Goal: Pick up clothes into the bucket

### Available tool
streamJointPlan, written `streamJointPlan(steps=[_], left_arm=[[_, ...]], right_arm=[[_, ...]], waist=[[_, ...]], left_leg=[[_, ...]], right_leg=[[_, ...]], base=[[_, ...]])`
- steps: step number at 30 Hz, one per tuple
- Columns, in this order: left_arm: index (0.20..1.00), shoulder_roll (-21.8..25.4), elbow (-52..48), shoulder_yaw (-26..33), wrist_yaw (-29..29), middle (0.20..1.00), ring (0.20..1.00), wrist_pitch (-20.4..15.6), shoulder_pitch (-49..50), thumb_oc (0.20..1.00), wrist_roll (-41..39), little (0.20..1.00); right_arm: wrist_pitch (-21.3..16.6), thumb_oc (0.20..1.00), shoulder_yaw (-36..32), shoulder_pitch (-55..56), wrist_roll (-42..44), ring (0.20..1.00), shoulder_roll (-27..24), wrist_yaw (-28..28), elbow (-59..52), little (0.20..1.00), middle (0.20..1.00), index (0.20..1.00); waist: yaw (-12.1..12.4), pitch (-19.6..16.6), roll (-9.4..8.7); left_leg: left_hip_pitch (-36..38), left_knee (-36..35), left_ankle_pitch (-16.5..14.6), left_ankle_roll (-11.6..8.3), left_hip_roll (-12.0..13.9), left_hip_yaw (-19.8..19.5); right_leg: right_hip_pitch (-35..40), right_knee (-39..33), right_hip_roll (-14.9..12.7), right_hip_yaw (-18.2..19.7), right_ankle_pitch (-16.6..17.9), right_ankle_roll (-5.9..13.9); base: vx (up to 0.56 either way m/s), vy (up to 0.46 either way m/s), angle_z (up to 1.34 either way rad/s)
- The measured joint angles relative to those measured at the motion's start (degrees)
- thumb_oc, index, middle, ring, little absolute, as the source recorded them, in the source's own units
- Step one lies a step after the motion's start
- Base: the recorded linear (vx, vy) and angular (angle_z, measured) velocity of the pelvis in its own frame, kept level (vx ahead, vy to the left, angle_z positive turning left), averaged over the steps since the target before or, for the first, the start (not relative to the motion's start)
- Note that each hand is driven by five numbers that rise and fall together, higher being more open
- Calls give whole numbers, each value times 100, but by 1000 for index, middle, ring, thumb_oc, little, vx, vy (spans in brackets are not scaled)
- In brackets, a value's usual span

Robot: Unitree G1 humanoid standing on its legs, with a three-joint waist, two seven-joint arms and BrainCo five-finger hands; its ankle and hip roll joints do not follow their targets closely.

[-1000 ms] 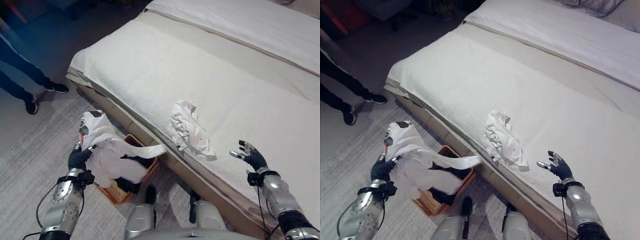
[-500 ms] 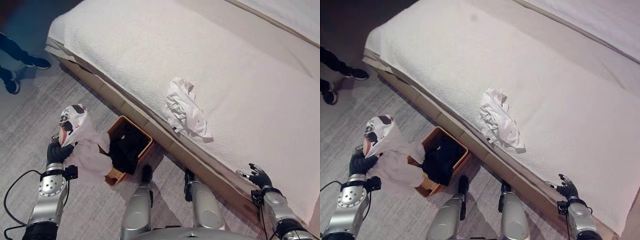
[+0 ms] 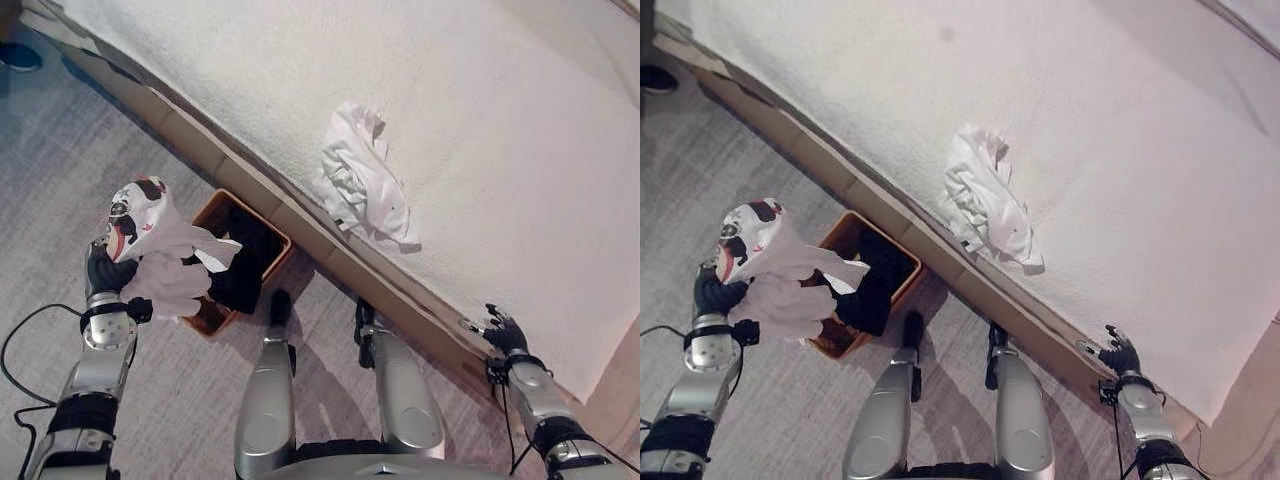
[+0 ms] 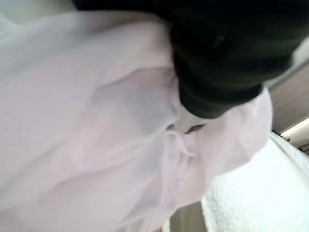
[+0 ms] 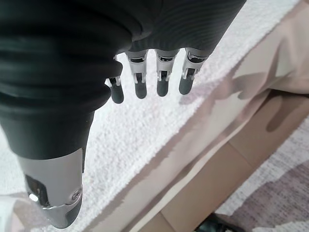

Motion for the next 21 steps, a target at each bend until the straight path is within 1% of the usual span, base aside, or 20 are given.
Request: streamJointPlan(steps=[2,4,5,7,8,9,10,12,13,14,15,16,17,18,21], left_arm=[[200,97,100,-125,65,200,200,35,-161,200,36,200],[200,190,87,-188,120,200,200,37,-206,200,60,200],[200,298,321,-363,155,200,200,46,-420,200,115,200],[200,394,396,-498,186,200,200,60,-621,200,115,200],[200,416,389,-562,202,200,200,64,-714,200,115,200],[200,437,405,-581,201,200,200,67,-739,200,117,200],[200,445,453,-741,229,200,200,75,-849,200,118,200],[200,494,471,-889,238,200,200,71,-970,200,119,200],[200,539,512,-968,241,200,200,88,-1169,200,118,200],[200,541,510,-965,269,200,200,86,-1192,200,118,200],[200,547,584,-994,297,200,200,91,-1253,200,116,200],[200,524,604,-994,303,200,200,109,-1308,200,113,200],[282,509,596,-999,310,282,282,109,-1314,282,111,282],[1000,499,553,-992,409,1000,1000,115,-1311,1000,112,1000],[1000,437,657,-994,540,1000,1000,249,-1393,1000,119,1000]], right_arm=[[-57,1000,41,-73,16,1000,31,-60,-8,1000,1000,1000],[-76,1000,139,-125,21,1000,19,-103,-122,1000,1000,1000],[-108,1000,232,-211,61,1000,16,-133,-146,1000,1000,1000],[-164,1000,248,-293,66,1000,12,-182,-253,1000,1000,1000],[-180,1000,279,-371,73,1000,-5,-219,-256,1000,1000,1000],[-180,1000,293,-455,79,1000,2,-225,-236,1000,1000,1000],[-185,1000,345,-442,139,1000,-43,-258,-348,1000,1000,1000],[-232,1000,408,-425,197,1000,-155,-296,-502,1000,1000,1000],[-268,1000,414,-444,258,1000,-183,-342,-593,1000,1000,1000],[-273,1000,438,-454,286,1000,-185,-349,-642,1000,1000,1000],[-291,1000,452,-456,292,1000,-189,-366,-717,1000,1000,1000],[-308,1000,450,-456,295,1000,-197,-396,-794,1000,1000,1000],[-318,1000,451,-457,296,1000,-199,-432,-837,1000,1000,1000],[-331,1000,446,-438,300,1000,-198,-548,-1019,1000,1000,1000],[-400,1000,440,-516,285,1000,-155,-833,-1122,1000,1000,1000]], waist=[[-20,34,-49],[-109,50,-75],[-142,74,-124],[-155,89,-147],[-230,103,-165],[-248,112,-183],[-299,106,-198],[-321,106,-197],[-364,105,-202],[-422,107,-200],[-456,107,-205],[-463,107,-211],[-479,107,-211],[-523,108,-213],[-566,112,-220]], left_leg=[[-296,153,-5,-7,-10,0],[-543,288,-25,-21,-17,-24],[-798,424,-32,-24,-24,-15],[-1209,665,-66,-33,-27,-14],[-1440,848,-104,-27,-34,-15],[-1530,912,-114,-22,-37,-16],[-1736,1103,-157,11,-55,-14],[-2101,1513,-383,36,-86,-17],[-2436,1786,-479,29,-119,-16],[-2599,1920,-484,30,-126,-12],[-2875,2207,-596,36,-135,-32],[-3073,2356,-641,19,-133,-31],[-3181,2412,-647,13,-136,-28],[-3413,2524,-651,12,-144,-22],[-3697,2622,-655,6,-134,-28]], right_leg=[[-301,139,-2,13,2,-2],[-521,248,-11,17,2,-3],[-780,367,-8,54,2,-4],[-1165,535,-4,84,4,-7],[-1373,646,-3,110,9,-15],[-1458,691,-3,116,15,-24],[-1647,816,3,157,24,-44],[-1995,1154,-23,195,-153,-107],[-2348,1422,-53,238,-257,-115],[-2489,1560,-57,251,-260,-122],[-2745,1794,-75,278,-315,-138],[-2947,1911,-67,303,-350,-153],[-3053,1964,-69,313,-351,-153],[-3301,2073,-79,338,-353,-155],[-3568,2111,-52,354,-341,-148]], base=[[-39,22,-2],[-18,15,0],[-34,31,-3],[-37,40,-7],[-31,54,-6],[52,67,-8],[-19,58,-8],[39,52,-7],[77,49,2],[-2,52,2],[13,36,-4],[13,36,-9],[23,35,-8],[0,0,0],[22,37,-7]])
